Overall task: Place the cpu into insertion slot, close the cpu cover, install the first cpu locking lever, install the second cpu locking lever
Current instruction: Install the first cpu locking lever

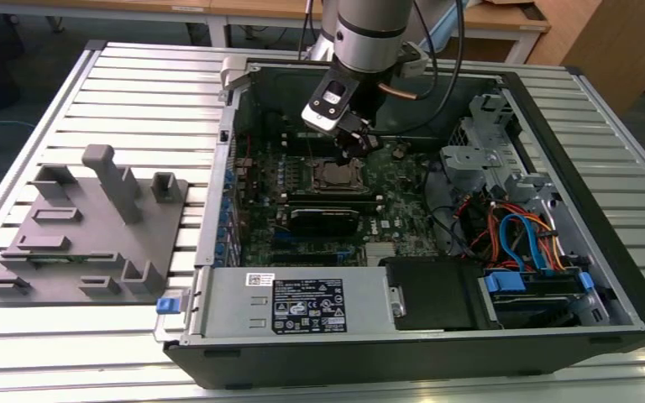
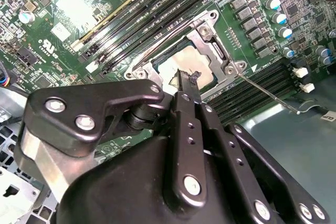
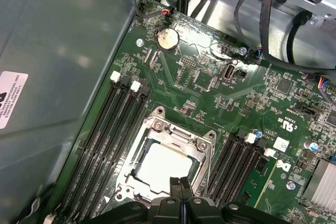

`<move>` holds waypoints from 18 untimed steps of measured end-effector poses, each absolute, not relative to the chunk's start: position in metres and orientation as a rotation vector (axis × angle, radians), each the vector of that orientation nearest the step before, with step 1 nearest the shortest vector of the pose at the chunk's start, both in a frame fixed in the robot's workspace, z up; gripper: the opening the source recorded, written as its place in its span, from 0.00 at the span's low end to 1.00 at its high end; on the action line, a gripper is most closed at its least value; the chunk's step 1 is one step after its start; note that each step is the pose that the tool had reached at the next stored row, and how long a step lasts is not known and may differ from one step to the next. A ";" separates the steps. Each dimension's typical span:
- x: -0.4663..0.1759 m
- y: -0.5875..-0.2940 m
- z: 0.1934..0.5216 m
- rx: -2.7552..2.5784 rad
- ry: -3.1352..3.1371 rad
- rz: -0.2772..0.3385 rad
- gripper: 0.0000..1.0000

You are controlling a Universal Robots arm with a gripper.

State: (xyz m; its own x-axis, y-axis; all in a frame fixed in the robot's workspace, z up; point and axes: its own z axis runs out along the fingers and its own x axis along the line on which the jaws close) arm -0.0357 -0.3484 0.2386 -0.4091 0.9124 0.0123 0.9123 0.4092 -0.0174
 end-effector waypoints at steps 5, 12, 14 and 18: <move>-0.036 -0.348 0.239 -1.696 -2.621 0.012 0.11; -0.036 -0.348 0.239 -1.660 -2.644 0.013 0.11; -0.036 -0.348 0.239 -1.642 -2.655 0.013 0.11; -0.036 -0.348 0.239 -1.609 -2.676 0.013 0.11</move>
